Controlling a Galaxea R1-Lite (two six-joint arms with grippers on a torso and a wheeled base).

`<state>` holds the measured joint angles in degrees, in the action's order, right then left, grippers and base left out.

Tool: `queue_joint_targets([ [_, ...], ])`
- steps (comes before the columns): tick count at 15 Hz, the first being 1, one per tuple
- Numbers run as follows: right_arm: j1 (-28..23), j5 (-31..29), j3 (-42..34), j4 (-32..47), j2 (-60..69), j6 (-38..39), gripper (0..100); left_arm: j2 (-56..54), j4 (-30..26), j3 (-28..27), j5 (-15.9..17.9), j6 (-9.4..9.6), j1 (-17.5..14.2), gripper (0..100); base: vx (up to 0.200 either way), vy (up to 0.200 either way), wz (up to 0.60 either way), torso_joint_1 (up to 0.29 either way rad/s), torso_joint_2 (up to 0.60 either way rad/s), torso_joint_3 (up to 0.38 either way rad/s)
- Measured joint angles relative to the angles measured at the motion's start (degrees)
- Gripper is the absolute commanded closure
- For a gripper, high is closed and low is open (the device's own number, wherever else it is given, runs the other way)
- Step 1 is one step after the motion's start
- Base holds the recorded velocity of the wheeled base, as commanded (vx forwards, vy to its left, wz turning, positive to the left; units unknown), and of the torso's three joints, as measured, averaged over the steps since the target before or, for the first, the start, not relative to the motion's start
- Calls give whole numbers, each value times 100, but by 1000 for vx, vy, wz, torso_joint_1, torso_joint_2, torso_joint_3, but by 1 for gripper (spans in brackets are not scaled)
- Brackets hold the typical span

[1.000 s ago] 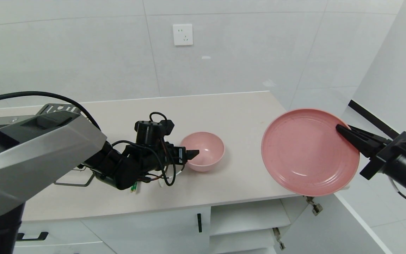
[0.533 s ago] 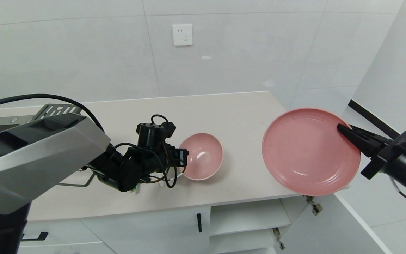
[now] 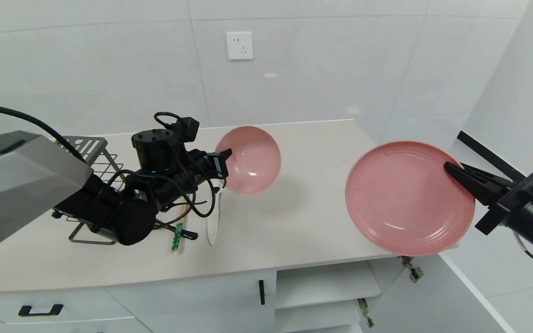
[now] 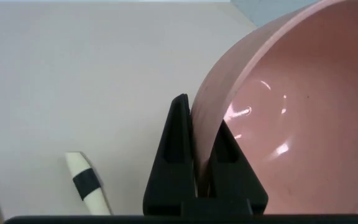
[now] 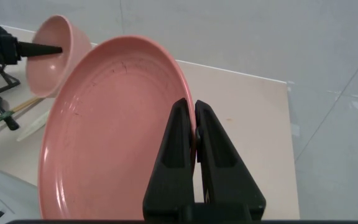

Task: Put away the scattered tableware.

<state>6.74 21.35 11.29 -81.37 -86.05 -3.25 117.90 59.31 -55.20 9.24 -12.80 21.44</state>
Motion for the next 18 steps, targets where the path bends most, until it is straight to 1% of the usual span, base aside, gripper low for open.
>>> queue_joint_targets([
  [3,-104,-2,26,20,6,77,100,-433,523,757,0,7,-48,100,0,0,0,0,0,0],
  [4,-110,-2,34,17,15,154,100,-530,800,1019,0,29,-55,100,0,0,0,0,0,0],
  [6,-35,-6,-10,-5,20,118,100,-662,1476,1603,0,143,-76,100,0,0,0,0,0,0],
  [8,105,-16,-71,-268,17,99,100,-729,2048,2199,9,194,-69,100,0,0,0,0,0,0],
  [10,190,-20,-90,-397,-2,91,100,-770,2850,2731,15,262,-34,100,0,0,0,0,0,0],
  [11,257,-20,-101,-430,-13,96,100,-789,3022,2965,15,308,-33,100,0,0,0,0,0,0],
  [13,397,-24,-137,-441,-30,121,100,-878,3050,3388,-66,299,-55,100,0,0,0,0,0,0],
  [15,463,-24,-208,-452,-27,451,100,-1045,3066,3784,-167,306,-67,100,0,0,0,0,0,0],
  [17,505,-17,-234,-575,-16,436,100,-1448,3063,4398,-238,321,30,100,0,0,0,0,0,0],
  [18,518,-20,-234,-686,-18,405,100,-1682,3063,4569,-276,446,94,100,0,0,0,0,0,0],
])
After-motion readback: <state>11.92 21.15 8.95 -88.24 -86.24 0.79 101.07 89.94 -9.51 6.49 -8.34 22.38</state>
